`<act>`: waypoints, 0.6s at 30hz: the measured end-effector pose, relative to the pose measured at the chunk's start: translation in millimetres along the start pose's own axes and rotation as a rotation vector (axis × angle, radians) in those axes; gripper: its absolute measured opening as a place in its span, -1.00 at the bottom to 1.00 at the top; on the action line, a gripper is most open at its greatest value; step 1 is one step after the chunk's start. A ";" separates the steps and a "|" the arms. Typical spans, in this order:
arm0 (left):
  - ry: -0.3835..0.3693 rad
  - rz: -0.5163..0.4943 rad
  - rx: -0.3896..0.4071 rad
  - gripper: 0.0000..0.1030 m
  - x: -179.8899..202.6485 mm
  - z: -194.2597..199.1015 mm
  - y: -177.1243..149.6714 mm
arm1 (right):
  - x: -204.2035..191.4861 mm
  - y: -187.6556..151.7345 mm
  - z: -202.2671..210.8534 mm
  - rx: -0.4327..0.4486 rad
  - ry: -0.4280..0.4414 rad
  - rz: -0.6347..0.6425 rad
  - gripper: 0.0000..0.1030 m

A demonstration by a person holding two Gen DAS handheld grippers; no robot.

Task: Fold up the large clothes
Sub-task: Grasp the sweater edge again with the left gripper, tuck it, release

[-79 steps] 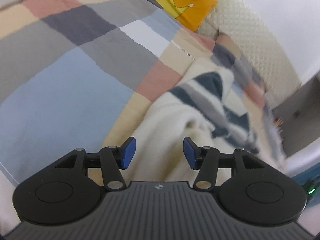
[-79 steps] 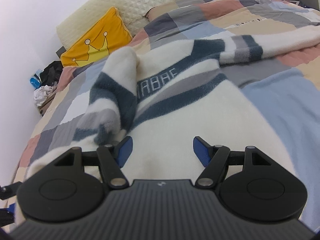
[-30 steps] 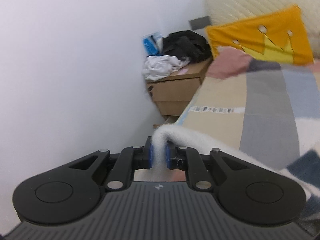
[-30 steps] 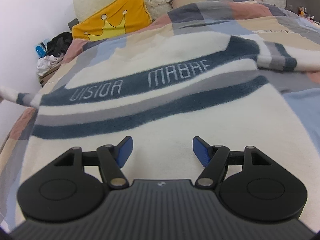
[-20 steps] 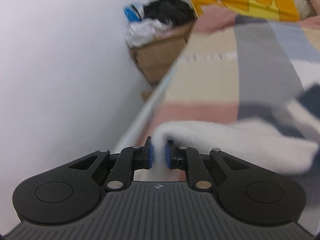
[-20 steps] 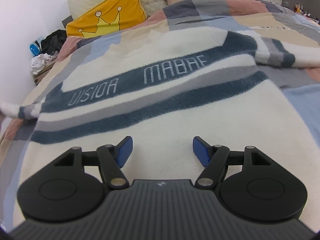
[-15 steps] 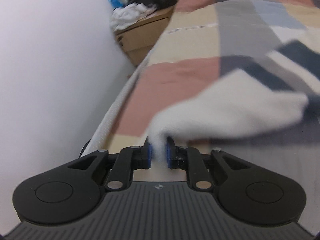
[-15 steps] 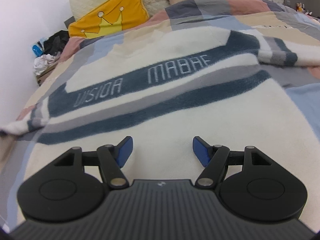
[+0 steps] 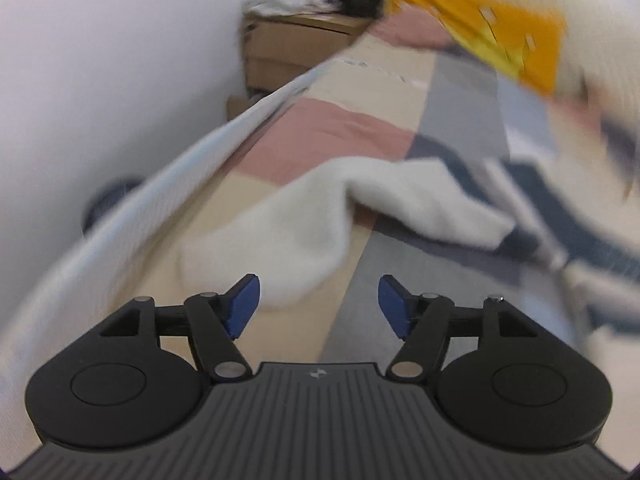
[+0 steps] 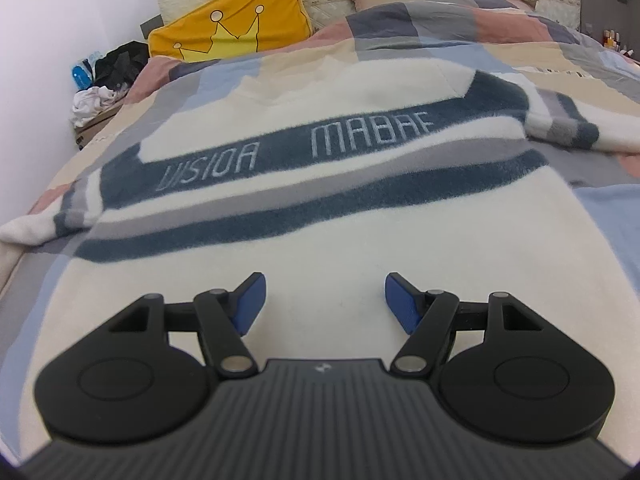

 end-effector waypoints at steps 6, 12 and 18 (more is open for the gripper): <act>-0.205 0.551 -0.196 0.40 -58.9 -10.6 -31.4 | -6.5 -2.4 2.5 -0.005 0.026 -0.004 0.34; -0.238 0.902 -0.221 0.40 -81.2 -44.0 -56.6 | -2.4 -2.8 3.1 -0.005 0.012 -0.026 0.34; -0.194 1.158 -0.110 0.26 -91.8 -59.3 -60.2 | 7.8 -5.8 -1.8 -0.009 -0.004 -0.064 0.31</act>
Point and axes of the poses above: each gripper's, at about its wrist camera, not at the fingertips, and z roughly against the way its jaws point, x to its right, y to its top, the point moved 7 cm from there along -z, roughly the way its jaws point, and after that the axes turned 13 degrees about y, right-handed, at the moved point
